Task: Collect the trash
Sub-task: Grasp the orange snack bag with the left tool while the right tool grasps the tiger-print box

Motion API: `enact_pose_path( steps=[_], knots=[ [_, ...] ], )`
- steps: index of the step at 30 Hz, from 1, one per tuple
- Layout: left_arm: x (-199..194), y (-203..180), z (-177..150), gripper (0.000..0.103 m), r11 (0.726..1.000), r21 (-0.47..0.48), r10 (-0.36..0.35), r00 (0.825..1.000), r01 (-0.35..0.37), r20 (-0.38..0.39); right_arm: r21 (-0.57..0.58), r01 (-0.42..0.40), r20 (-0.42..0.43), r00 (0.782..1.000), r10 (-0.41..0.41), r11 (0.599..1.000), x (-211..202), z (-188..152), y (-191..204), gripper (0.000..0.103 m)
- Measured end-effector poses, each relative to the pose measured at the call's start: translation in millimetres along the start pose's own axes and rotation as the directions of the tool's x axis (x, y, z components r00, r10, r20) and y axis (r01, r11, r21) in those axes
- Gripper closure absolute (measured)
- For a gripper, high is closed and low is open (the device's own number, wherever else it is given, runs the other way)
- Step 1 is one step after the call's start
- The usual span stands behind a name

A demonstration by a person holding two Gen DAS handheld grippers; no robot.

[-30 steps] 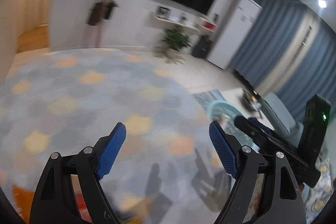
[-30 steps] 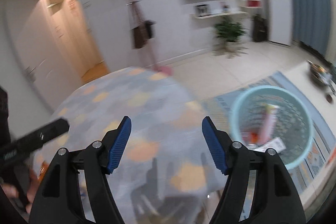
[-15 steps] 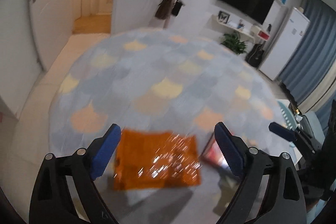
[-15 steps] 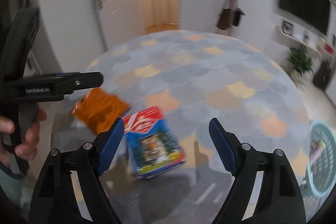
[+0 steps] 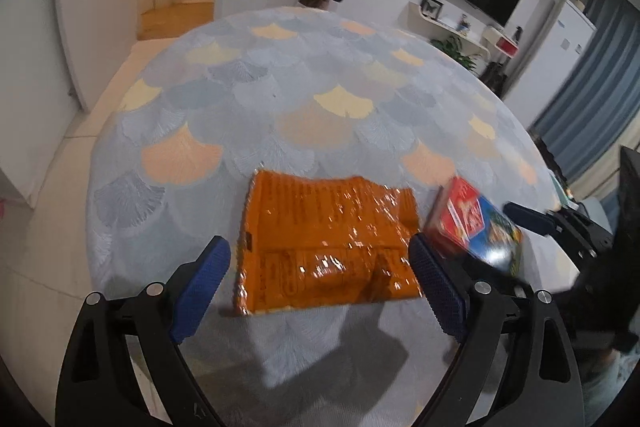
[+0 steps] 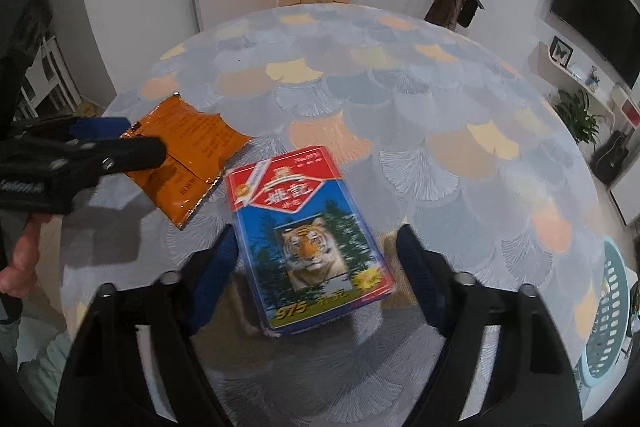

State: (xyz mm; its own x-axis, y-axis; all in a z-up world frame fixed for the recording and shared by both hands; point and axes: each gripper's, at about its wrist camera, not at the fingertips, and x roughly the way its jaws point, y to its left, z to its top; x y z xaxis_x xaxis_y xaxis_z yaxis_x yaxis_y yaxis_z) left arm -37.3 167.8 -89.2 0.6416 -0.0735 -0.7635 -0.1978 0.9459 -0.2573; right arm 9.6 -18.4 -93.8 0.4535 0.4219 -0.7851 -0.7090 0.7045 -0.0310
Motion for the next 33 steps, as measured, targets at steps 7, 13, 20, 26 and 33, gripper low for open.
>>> enact_pose_path(
  steps=[7,13,20,26,33],
  knots=[
    [4.4,-12.1,-11.9,0.012,0.996,0.09,0.015,0.999,-0.011,-0.039,0.113,0.048,0.006,0.999,-0.049,0.992,0.5,4.3,-24.5,0.039],
    [17.8,-35.9,-11.4,0.007,0.983,0.179,0.057,0.998,-0.049,-0.041,0.18,0.087,0.002,0.996,-0.089,0.98,-2.7,5.2,-52.8,0.039],
    [26.5,-54.1,-12.1,0.007,0.955,0.282,0.109,0.993,-0.091,-0.047,0.216,0.08,-0.005,0.997,-0.081,0.973,0.4,2.8,-68.3,0.039],
    [26.1,-60.4,-16.8,0.006,0.945,0.316,0.106,0.993,-0.086,-0.048,0.196,0.093,-0.004,0.996,-0.094,0.976,3.2,4.9,-64.2,0.039],
    [21.9,-62.7,-14.1,0.029,0.957,0.282,0.085,0.996,-0.075,-0.021,0.217,0.057,0.013,0.998,-0.062,0.974,-0.2,3.3,-68.9,0.039]
  ],
)
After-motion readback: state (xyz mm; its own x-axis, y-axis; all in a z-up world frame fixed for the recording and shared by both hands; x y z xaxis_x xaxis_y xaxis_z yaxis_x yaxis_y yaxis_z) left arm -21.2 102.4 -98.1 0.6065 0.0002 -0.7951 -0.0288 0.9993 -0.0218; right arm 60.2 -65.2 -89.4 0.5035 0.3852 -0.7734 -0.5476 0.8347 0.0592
